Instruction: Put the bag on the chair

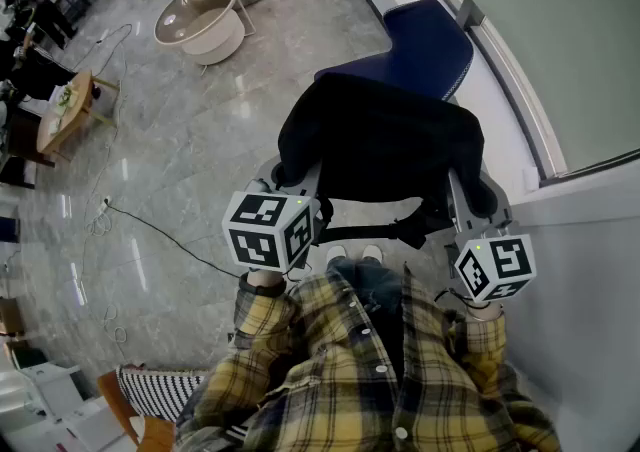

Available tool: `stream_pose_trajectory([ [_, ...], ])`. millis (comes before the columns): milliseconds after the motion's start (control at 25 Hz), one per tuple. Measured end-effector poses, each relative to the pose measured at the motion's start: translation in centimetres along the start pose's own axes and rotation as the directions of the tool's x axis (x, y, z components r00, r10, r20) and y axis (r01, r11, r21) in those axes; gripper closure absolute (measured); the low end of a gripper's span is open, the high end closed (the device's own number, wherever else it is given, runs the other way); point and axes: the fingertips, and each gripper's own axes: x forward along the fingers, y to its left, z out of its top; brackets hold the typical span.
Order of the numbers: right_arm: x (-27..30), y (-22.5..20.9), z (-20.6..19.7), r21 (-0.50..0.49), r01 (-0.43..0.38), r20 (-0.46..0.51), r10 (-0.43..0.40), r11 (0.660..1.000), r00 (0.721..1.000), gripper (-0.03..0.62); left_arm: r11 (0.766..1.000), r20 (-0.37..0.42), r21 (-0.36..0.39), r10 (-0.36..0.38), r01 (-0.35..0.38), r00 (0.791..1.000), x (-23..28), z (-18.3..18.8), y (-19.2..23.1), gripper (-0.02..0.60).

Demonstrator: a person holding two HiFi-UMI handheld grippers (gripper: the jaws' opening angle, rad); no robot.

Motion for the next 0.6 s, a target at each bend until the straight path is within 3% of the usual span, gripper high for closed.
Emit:
stream_pose_trajectory([
  [600, -1.3, -1.0, 0.2, 0.014, -0.054, 0.033, 0.054, 0.998, 0.998, 0.542, 0.998, 0.036, -0.022, 0.054, -0.054, 0.998, -1.5, -0.6, -2.1, 0.538],
])
